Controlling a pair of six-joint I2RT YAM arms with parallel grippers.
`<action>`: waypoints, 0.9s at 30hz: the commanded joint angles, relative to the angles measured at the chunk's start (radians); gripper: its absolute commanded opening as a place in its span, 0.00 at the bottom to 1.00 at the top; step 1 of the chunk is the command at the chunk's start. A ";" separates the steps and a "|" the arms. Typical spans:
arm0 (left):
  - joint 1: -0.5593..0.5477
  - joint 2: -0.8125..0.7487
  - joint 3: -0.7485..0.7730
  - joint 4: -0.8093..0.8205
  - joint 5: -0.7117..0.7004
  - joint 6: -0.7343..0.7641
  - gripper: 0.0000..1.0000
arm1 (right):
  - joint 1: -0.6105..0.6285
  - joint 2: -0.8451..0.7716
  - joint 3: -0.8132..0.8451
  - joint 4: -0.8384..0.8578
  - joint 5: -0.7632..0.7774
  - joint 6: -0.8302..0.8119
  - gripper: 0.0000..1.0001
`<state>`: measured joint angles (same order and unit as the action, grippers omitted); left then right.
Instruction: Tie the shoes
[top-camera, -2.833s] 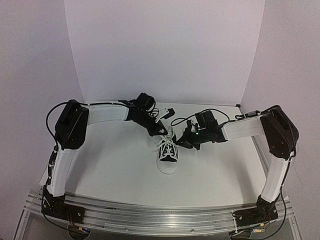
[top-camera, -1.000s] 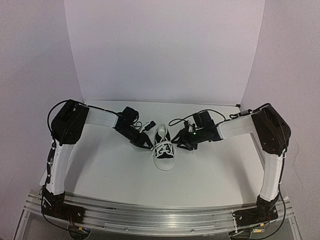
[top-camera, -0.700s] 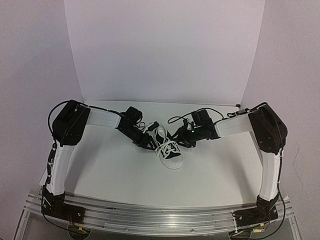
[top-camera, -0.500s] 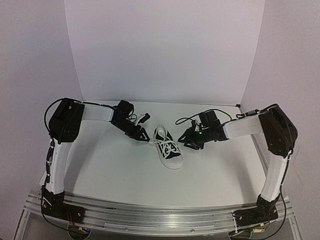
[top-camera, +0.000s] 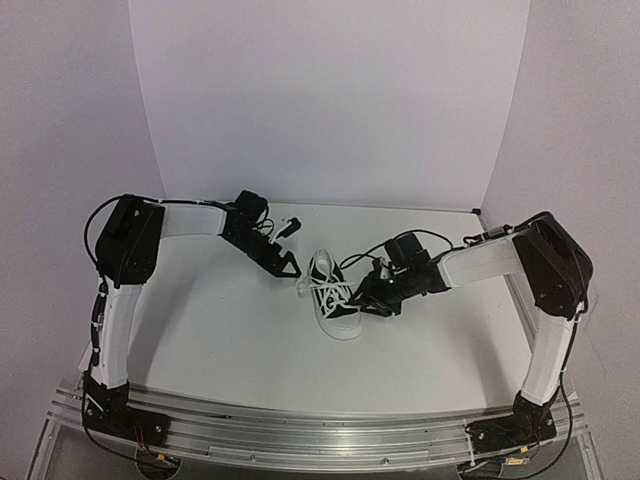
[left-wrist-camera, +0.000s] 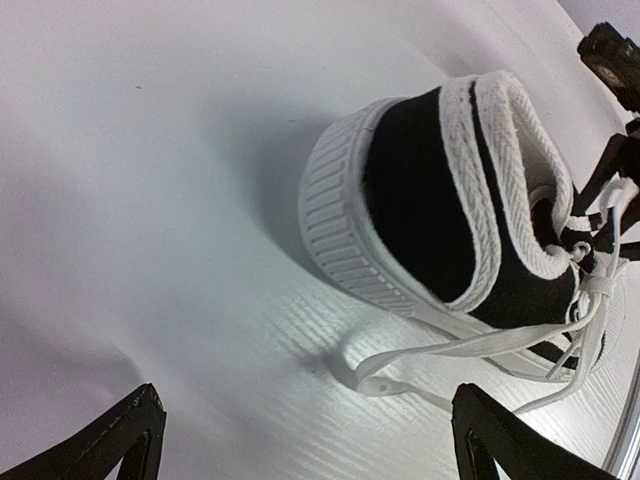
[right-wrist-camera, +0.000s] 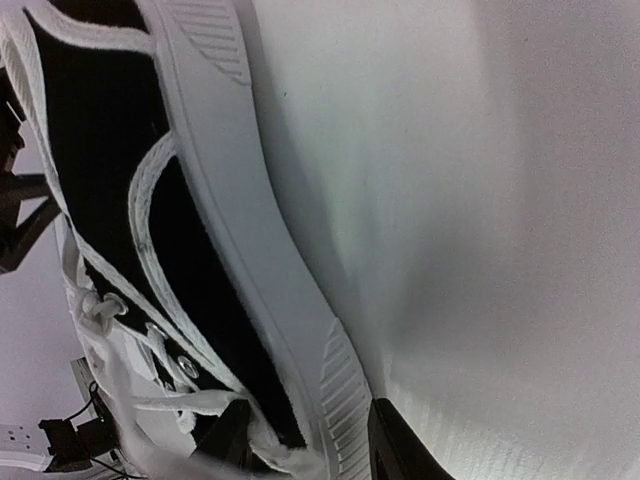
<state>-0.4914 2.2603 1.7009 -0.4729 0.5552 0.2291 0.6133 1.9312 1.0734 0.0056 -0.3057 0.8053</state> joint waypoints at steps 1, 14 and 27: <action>0.055 -0.111 0.007 -0.018 -0.074 0.055 1.00 | 0.036 0.004 -0.013 -0.030 -0.046 0.024 0.40; 0.111 -0.196 -0.071 -0.040 -0.081 0.079 1.00 | 0.070 0.011 0.060 -0.022 -0.153 0.024 0.39; 0.171 -0.477 -0.214 -0.170 -0.040 0.192 1.00 | -0.155 -0.335 0.023 -0.308 -0.322 -0.214 0.49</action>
<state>-0.3676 2.0111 1.5717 -0.5755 0.4777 0.3309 0.5607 1.7538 1.0784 -0.1195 -0.5312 0.7421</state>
